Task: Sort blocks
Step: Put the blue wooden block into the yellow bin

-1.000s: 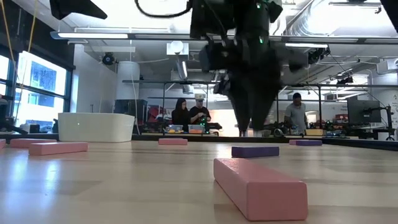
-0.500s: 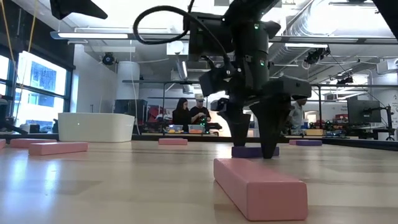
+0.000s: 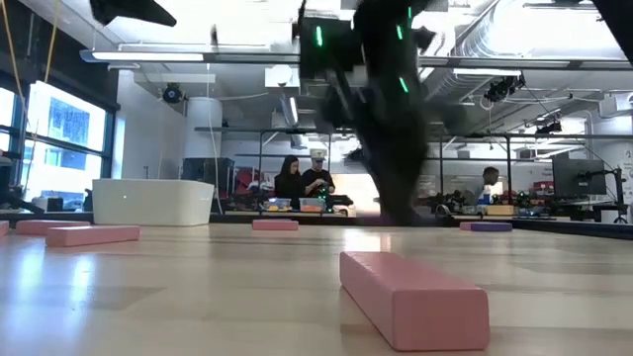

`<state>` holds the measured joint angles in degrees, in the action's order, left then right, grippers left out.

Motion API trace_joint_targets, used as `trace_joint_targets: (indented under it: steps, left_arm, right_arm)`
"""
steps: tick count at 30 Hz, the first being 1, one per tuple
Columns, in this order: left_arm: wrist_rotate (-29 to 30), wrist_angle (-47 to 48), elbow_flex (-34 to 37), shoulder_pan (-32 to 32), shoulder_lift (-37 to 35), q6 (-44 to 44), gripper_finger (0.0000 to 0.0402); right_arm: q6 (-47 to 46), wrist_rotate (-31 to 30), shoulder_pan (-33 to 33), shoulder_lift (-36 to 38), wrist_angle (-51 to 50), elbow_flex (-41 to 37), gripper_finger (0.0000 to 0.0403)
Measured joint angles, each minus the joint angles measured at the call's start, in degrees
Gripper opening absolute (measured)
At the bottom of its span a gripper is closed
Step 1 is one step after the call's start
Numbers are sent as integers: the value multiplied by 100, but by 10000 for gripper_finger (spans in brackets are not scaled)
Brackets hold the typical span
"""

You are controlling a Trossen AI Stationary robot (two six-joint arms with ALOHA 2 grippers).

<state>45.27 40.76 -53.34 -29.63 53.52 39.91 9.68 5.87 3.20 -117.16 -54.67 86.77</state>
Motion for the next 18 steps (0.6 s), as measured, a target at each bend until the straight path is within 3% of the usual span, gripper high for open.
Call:
trace_joint_targets:
  steps: [8, 11, 14, 18]
  left_arm:
    - [282, -813, 0, 479, 127, -1914, 246]
    - [336, -1080, -1, 677, 178, -2280, 246]
    - [324, -1207, 0, 778, 203, -2458, 246]
    - [-125, -1257, -2, 798, 200, -2635, 246]
  right_arm:
    - [-713, 372, -350, 548, 317, 1213, 7]
    - [-892, 817, -462, 593, 669, 1685, 4]
    - [-1034, 876, -444, 573, 1241, 1813, 5]
    - [-1319, 1227, -437, 572, 1701, 1938, 3]
